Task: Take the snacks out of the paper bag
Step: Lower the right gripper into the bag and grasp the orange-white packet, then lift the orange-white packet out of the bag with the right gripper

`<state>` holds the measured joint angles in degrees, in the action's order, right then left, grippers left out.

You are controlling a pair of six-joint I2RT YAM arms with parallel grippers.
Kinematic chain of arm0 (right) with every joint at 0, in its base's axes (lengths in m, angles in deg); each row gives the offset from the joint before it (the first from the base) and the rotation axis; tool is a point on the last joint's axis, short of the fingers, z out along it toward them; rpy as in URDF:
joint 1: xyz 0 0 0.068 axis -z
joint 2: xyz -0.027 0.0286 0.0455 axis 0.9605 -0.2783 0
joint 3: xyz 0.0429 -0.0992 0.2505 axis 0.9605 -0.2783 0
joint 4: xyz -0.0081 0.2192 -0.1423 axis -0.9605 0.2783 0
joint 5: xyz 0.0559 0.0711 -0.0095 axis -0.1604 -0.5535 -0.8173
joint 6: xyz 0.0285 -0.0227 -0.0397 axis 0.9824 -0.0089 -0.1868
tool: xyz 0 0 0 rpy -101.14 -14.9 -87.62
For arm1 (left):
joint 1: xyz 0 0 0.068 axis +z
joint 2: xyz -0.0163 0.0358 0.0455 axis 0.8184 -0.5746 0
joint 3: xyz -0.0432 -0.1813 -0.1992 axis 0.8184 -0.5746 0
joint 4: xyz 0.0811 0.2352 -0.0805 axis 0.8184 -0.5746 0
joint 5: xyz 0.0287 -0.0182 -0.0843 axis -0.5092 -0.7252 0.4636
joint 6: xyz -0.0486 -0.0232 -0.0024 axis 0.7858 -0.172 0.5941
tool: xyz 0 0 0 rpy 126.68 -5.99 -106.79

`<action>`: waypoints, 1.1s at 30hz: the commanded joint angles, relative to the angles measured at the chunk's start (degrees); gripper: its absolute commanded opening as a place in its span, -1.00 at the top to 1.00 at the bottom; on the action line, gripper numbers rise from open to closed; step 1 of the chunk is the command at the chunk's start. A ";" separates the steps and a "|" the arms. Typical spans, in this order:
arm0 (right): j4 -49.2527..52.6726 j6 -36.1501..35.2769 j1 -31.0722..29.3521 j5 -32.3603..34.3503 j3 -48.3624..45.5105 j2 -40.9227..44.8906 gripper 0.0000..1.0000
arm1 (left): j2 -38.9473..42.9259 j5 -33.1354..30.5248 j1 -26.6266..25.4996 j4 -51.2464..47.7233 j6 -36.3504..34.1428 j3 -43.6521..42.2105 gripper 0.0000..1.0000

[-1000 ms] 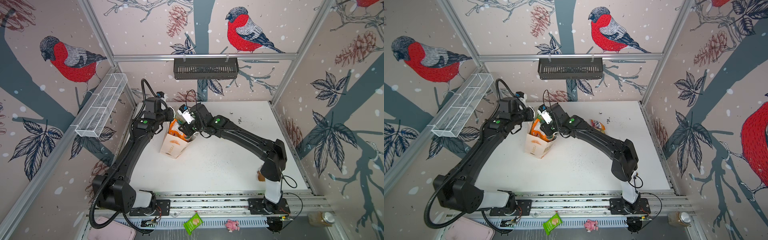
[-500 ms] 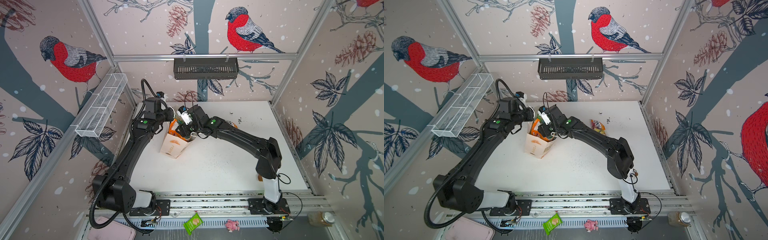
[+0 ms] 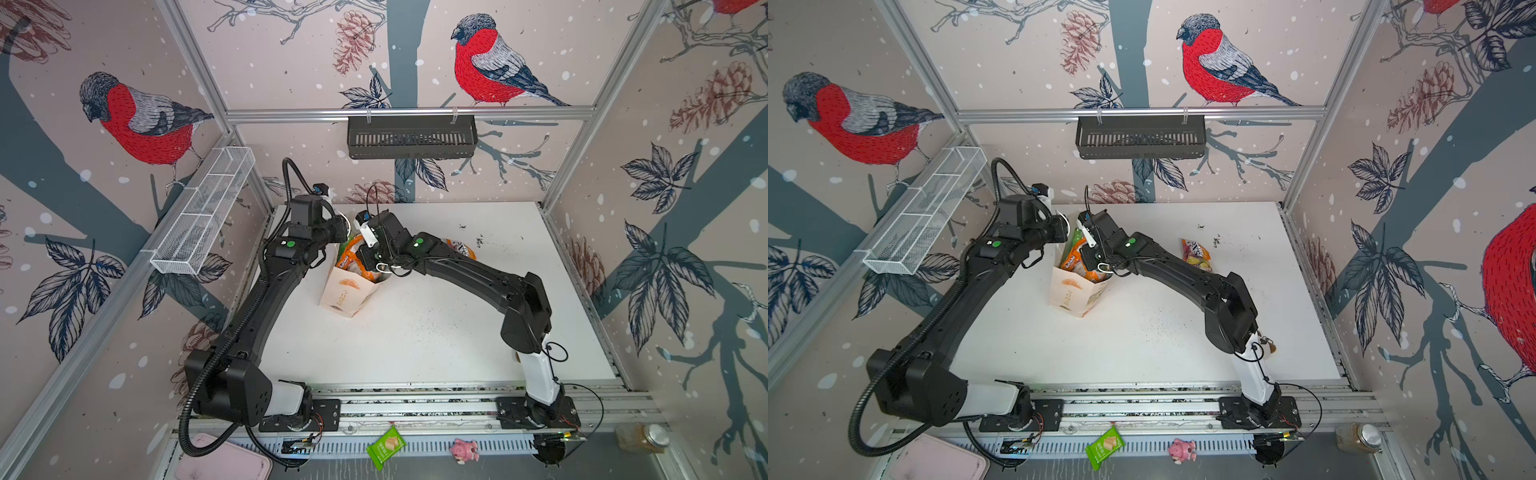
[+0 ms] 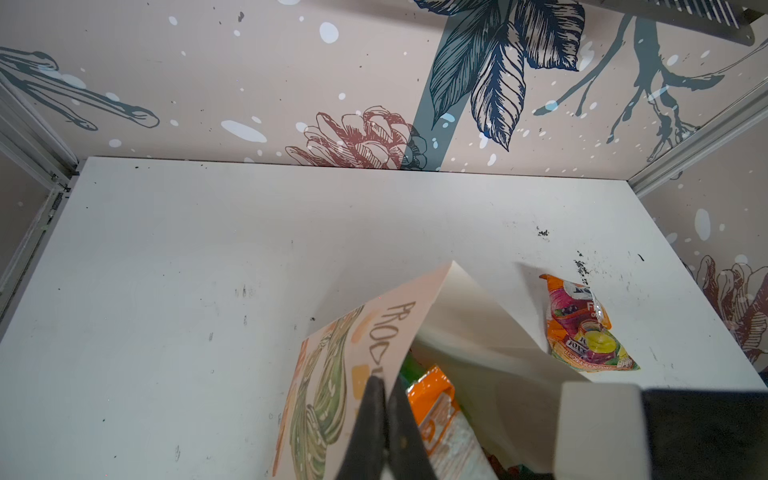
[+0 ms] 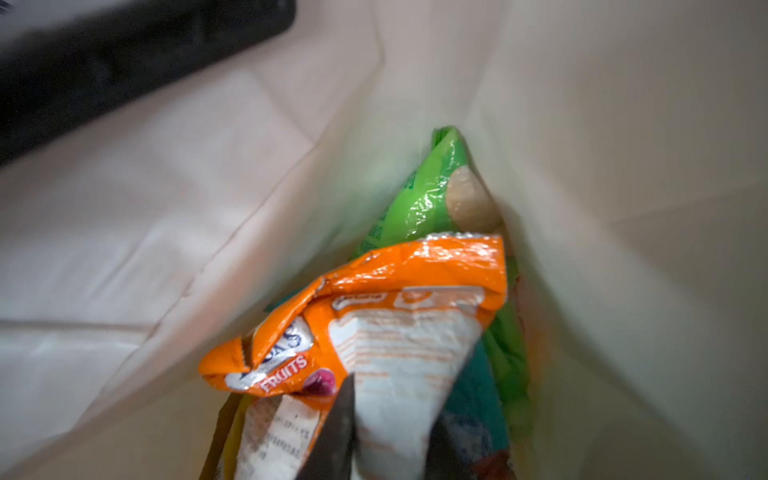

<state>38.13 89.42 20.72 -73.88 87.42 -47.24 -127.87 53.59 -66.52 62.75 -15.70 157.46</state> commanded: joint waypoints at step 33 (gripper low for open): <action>-10.18 -1.57 1.88 8.59 -6.32 13.07 0.98 | 0.11 -1.28 1.22 3.26 0.19 -0.12 1.00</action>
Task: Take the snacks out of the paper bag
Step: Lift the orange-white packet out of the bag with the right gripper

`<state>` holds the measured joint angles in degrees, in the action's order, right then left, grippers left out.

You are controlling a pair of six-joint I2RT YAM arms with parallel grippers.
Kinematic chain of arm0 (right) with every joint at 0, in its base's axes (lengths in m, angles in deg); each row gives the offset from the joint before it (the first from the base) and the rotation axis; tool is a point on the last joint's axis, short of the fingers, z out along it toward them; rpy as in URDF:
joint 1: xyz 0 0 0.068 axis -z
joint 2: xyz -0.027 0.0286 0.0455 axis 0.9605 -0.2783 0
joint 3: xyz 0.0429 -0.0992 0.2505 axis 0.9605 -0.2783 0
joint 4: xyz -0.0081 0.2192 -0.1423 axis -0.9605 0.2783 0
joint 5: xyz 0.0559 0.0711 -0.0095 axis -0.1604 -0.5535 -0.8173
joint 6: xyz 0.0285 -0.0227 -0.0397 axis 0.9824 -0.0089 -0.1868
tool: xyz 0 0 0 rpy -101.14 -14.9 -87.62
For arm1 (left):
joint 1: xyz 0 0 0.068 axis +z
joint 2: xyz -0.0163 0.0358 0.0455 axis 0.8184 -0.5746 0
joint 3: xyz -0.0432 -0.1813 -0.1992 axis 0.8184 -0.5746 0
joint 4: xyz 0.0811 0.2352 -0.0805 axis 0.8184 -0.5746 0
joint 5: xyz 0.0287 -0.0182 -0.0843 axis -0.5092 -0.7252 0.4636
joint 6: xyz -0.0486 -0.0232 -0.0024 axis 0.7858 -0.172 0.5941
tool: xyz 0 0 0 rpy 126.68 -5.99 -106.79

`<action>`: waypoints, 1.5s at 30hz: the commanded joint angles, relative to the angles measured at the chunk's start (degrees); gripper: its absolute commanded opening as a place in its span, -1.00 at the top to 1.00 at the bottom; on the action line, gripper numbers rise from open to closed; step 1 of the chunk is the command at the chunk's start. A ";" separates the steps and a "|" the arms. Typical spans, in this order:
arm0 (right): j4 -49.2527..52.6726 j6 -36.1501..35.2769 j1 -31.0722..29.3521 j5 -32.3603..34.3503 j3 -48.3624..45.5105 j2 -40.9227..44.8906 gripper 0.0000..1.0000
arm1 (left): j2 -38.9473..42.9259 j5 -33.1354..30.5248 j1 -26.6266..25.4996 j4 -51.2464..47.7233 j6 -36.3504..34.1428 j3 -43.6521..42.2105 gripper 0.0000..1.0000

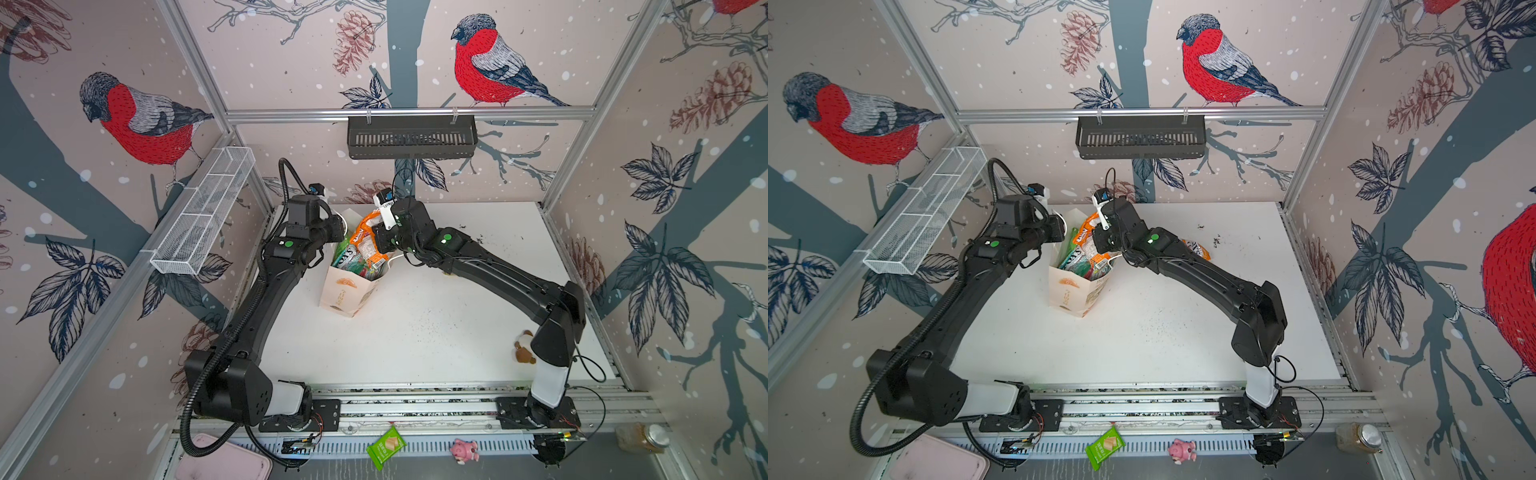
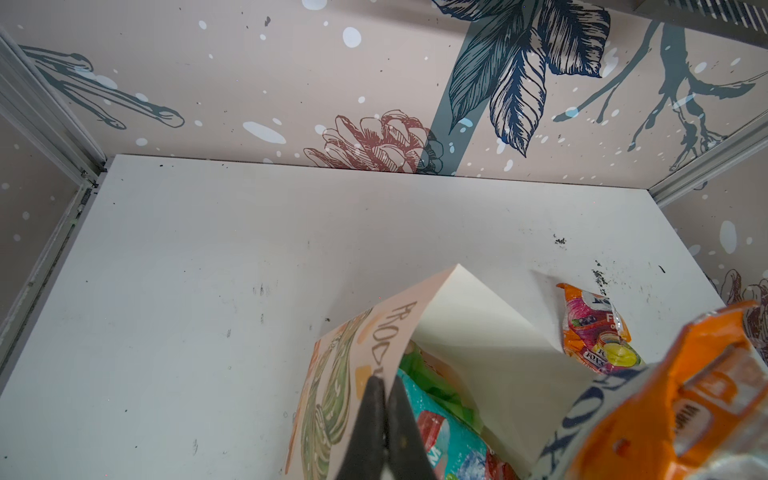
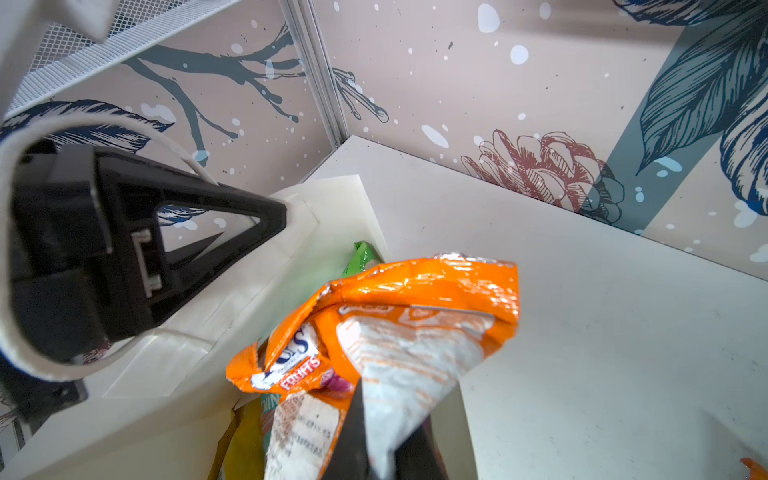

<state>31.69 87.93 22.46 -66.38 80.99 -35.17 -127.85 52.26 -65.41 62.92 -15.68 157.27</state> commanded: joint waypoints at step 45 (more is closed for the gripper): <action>-19.64 2.10 14.17 4.21 -19.15 22.37 1.00 | 0.09 -0.22 0.20 3.31 0.34 -0.30 1.00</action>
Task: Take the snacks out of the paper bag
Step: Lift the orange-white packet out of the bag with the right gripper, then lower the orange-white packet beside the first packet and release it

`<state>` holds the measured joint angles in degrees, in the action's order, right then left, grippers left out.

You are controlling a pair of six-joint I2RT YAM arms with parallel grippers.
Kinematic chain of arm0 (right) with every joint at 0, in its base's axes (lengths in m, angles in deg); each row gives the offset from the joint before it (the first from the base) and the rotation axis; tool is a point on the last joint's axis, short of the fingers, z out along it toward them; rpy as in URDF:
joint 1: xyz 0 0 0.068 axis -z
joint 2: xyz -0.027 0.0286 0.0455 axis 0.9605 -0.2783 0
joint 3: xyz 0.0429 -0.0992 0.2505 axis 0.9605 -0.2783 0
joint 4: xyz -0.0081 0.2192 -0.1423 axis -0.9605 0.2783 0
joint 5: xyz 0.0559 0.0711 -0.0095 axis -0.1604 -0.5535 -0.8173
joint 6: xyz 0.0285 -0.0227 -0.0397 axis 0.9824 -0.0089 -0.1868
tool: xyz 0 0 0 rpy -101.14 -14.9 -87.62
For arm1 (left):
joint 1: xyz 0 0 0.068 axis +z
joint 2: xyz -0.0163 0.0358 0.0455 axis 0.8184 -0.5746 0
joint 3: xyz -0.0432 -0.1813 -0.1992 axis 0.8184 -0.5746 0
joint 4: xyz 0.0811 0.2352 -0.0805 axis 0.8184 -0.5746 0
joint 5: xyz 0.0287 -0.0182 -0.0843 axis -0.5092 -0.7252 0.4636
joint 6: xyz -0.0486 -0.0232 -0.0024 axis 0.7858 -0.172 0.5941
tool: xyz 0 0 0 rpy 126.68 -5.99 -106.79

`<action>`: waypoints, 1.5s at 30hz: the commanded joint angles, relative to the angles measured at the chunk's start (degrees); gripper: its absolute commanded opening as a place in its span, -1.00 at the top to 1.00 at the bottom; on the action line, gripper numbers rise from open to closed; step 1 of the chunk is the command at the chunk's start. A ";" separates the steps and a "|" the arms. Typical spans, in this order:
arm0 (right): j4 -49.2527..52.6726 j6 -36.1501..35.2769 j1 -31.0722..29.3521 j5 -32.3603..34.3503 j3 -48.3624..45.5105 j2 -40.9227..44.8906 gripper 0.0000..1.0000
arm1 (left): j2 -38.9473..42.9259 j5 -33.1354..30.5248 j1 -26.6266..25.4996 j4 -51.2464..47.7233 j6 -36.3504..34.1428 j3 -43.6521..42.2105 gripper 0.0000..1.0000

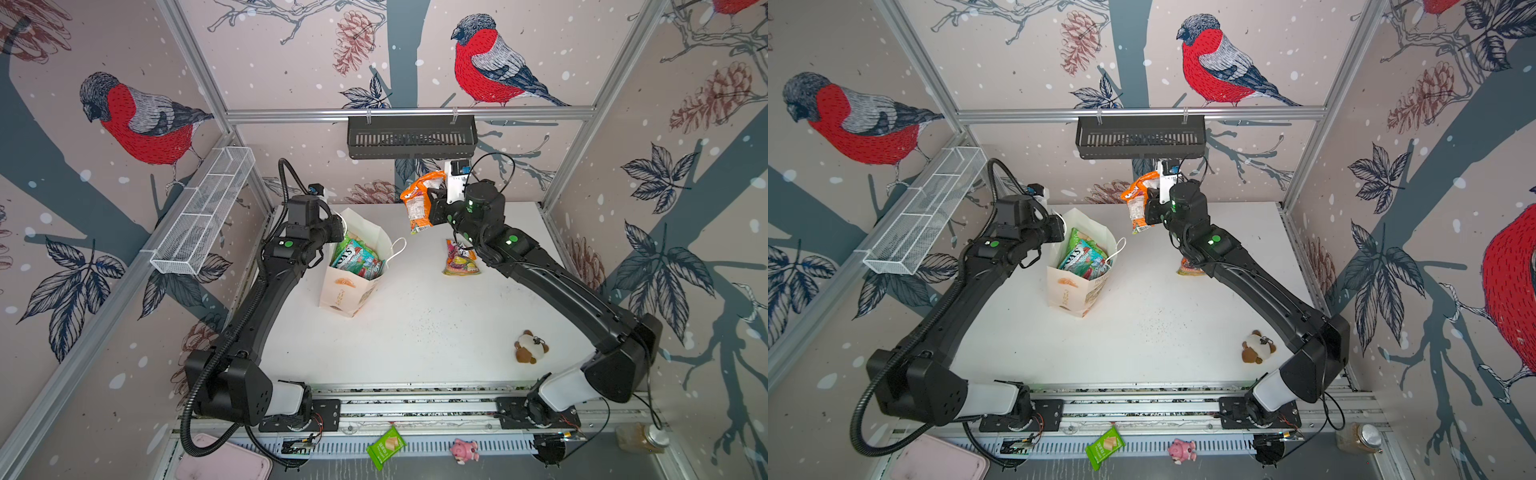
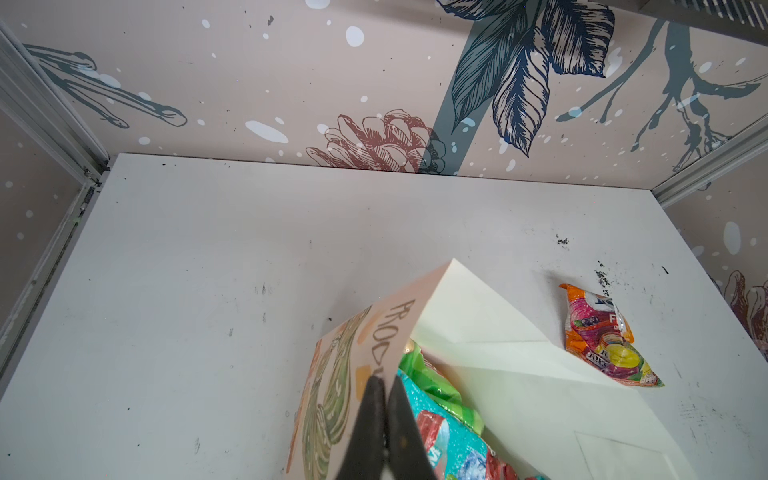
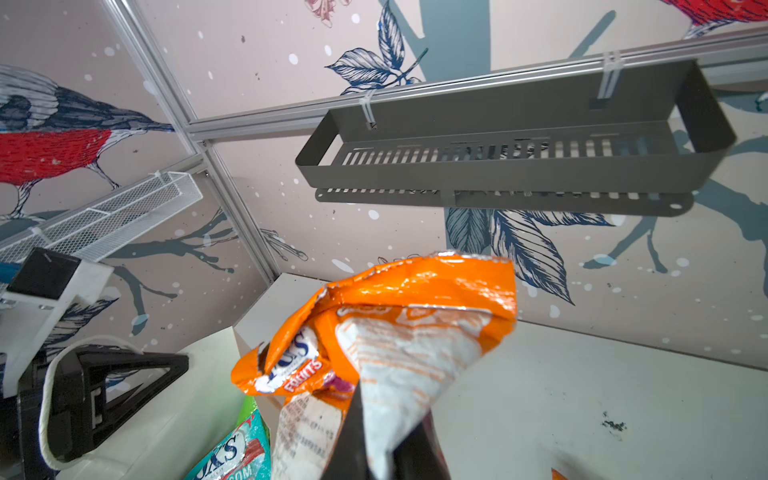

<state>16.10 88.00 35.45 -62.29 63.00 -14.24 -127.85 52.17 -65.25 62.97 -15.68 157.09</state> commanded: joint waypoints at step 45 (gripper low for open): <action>-4.00 10.09 13.40 -1.89 -14.74 -6.04 1.00 | 0.98 -1.49 0.13 3.48 0.36 -0.46 1.00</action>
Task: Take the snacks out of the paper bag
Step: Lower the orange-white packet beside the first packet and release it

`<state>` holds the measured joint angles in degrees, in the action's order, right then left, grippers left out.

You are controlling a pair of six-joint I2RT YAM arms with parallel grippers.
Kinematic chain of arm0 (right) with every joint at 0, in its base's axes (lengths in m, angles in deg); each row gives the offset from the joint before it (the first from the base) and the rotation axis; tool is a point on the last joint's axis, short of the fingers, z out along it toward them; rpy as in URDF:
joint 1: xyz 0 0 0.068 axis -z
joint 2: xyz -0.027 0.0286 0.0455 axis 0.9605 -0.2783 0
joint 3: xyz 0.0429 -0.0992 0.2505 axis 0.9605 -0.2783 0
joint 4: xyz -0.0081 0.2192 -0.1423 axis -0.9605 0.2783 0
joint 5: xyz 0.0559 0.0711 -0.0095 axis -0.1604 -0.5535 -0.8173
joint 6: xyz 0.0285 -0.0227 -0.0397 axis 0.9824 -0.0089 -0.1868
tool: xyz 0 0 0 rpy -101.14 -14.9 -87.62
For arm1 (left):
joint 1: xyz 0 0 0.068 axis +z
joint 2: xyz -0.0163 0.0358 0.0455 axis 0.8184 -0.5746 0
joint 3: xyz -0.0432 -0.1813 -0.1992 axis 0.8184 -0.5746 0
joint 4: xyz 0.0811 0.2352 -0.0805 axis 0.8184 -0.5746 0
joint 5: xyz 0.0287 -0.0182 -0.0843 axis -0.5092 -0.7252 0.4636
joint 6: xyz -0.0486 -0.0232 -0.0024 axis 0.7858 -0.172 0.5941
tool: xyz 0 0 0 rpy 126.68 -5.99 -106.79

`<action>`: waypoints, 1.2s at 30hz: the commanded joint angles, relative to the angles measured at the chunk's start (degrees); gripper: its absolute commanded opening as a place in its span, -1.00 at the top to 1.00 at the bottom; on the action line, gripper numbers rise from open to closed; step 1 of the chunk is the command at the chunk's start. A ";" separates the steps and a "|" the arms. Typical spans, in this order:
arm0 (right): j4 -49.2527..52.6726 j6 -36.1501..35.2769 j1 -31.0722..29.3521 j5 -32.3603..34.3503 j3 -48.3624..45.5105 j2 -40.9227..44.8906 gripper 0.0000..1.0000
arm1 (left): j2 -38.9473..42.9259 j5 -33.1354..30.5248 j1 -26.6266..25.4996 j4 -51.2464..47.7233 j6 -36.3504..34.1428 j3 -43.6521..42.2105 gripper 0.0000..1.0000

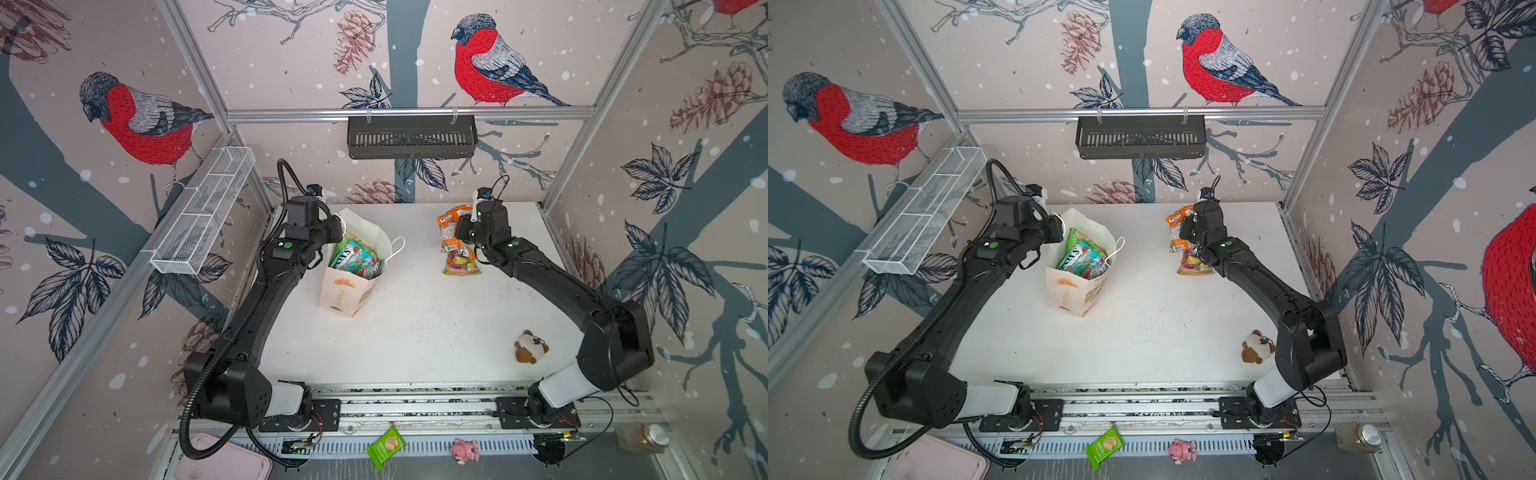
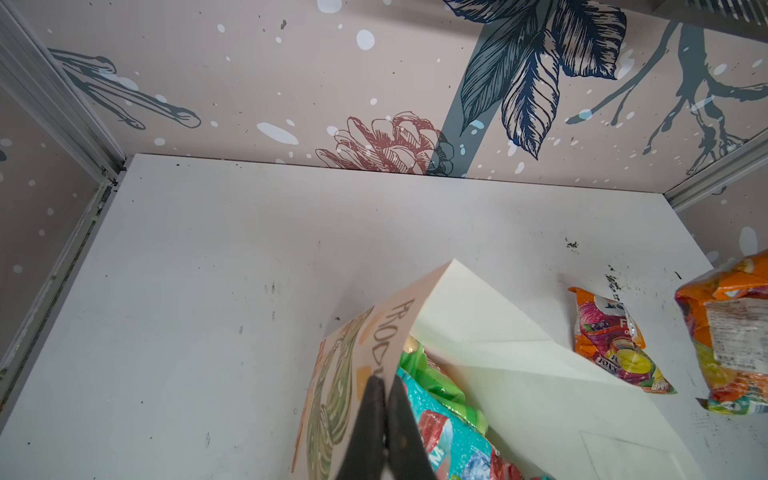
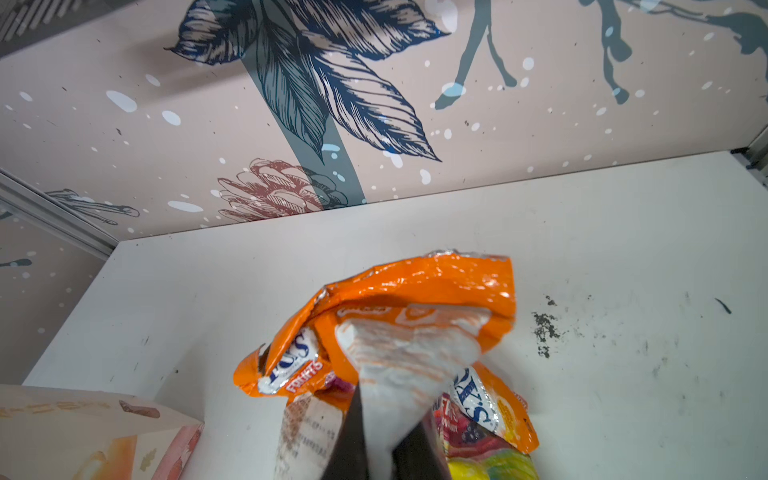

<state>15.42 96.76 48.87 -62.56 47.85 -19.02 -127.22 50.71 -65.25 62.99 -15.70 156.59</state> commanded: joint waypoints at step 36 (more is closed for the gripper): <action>0.20 4.67 -0.43 -3.05 -2.12 -19.20 1.00 | 0.69 0.27 0.13 3.55 1.00 -0.04 1.00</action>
<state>15.88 100.48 48.39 -66.56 45.47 -37.51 -126.69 50.90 -65.25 62.86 -15.07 156.48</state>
